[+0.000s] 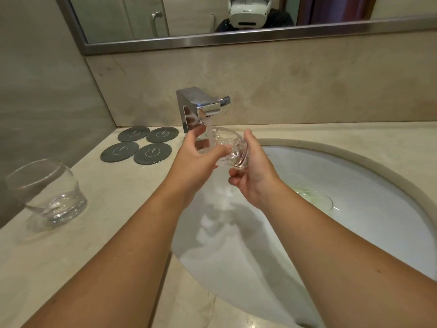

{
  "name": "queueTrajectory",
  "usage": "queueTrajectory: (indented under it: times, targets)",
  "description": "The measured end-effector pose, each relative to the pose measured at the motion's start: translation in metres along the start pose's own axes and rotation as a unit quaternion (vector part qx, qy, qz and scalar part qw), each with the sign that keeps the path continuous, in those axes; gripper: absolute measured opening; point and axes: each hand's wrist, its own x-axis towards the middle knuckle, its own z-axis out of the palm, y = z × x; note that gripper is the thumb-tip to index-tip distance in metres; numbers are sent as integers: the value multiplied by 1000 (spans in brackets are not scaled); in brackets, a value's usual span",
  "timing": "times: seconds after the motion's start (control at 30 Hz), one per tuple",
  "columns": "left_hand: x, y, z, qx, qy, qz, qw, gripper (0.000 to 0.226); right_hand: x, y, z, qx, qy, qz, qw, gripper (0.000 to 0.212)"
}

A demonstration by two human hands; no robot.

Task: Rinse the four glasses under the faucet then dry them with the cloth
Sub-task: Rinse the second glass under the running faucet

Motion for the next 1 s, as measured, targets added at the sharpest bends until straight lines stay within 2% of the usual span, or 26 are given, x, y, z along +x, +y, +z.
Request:
queueTrajectory:
  times: [0.1, 0.23, 0.33, 0.43, 0.5, 0.57, 0.73, 0.83, 1.0]
  targets:
    - [0, -2, 0, -6, -31, -18, 999, 104, -2, -2, 1, 6, 20, -28, 999, 32]
    - [-2, 0, 2, -2, -33, -44, 998, 93, -1, -4, 0, 6, 44, -65, 997, 24]
    - [-4, 1, 2, -13, -17, -77, 997, 110, 0, -2, 0, -27, 28, -99, 994, 18]
    - [-2, 1, 1, -31, 11, -66, 997, 98, 3, 1, 0, -42, 12, -94, 995, 30]
    - [-1, 0, 1, -33, 23, -40, 998, 90, 3, 1, 0, -30, 13, -71, 997, 45]
    - [0, -1, 1, -29, 27, -17, 999, 86, 2, 0, 0, -23, 18, -40, 999, 51]
    - [0, -2, 2, -26, 6, -20, 999, 109, 0, 0, 1, -2, 23, -42, 999, 46]
    - [0, 0, 3, -49, 4, -47, 998, 97, 0, -2, 1, 22, 37, -55, 998, 43]
    - [-3, 2, 2, -19, 13, -83, 996, 86, 2, -1, 0, 4, 32, -85, 996, 21]
